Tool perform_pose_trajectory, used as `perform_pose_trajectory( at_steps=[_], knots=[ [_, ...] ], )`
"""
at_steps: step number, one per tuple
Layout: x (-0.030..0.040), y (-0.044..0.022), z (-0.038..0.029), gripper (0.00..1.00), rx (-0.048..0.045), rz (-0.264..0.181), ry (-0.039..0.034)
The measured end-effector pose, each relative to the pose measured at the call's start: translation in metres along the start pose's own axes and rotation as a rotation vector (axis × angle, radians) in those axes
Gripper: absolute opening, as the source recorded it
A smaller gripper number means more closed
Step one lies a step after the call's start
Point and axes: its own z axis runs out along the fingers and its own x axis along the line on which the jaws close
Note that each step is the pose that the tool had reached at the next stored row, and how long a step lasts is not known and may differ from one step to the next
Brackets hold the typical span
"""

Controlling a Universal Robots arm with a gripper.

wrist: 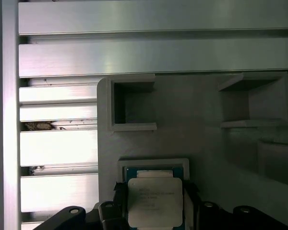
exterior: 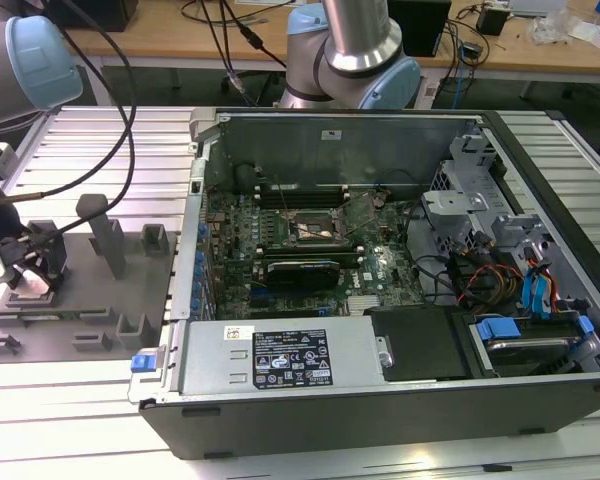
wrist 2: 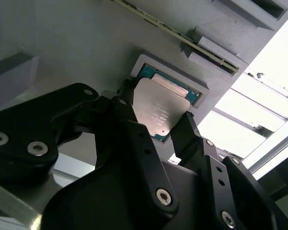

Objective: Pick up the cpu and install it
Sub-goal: 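Pick up the cpu and move it towards the insertion slot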

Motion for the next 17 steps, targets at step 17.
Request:
perform_pose_trajectory(
  at_steps=[17],
  knots=[
    [0.0000,0.0000,0.0000,0.55,-0.0003,-0.014,0.0007]
  ],
)
